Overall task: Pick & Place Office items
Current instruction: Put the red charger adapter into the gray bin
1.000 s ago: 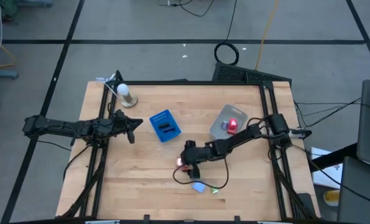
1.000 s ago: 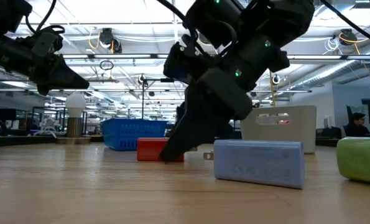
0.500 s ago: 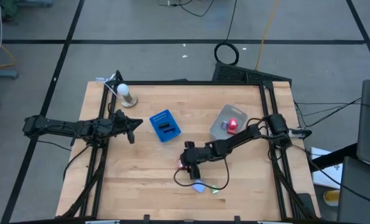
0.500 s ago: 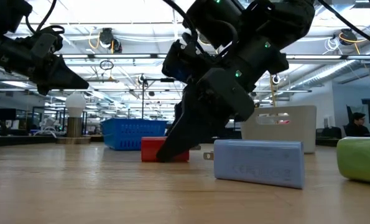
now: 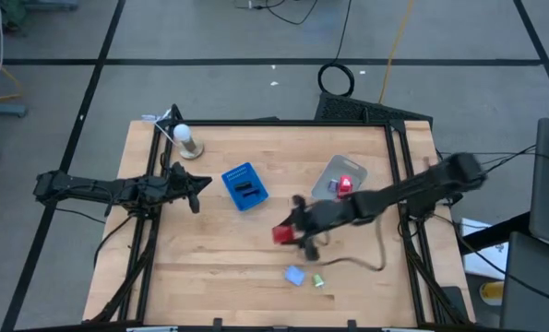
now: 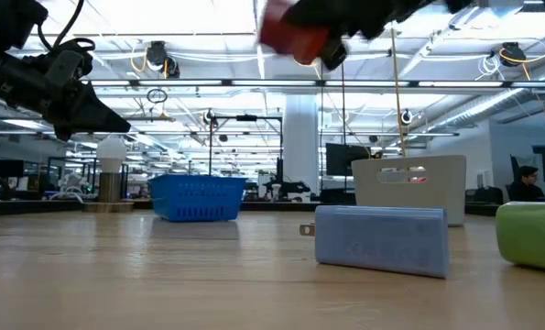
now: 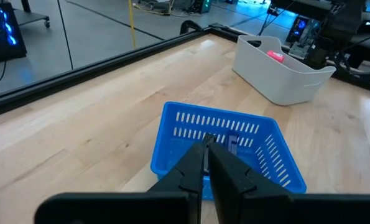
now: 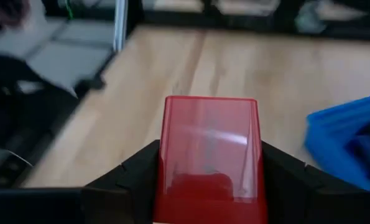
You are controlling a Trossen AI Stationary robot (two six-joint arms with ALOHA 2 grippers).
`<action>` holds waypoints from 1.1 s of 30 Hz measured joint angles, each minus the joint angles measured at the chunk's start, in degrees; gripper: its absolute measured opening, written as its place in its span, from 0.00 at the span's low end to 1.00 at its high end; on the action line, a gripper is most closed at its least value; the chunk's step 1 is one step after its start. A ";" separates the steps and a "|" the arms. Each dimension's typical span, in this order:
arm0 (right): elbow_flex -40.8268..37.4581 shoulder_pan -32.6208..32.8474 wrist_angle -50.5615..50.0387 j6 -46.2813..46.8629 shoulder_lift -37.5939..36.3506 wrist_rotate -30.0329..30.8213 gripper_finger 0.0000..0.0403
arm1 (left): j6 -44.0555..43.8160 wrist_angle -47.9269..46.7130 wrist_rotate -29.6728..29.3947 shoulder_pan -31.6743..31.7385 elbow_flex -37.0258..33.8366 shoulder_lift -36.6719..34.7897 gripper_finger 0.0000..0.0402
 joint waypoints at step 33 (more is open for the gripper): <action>-32.04 -20.88 -19.33 15.24 -31.14 16.43 0.51 | -0.63 -0.75 -0.09 0.00 0.02 0.00 0.06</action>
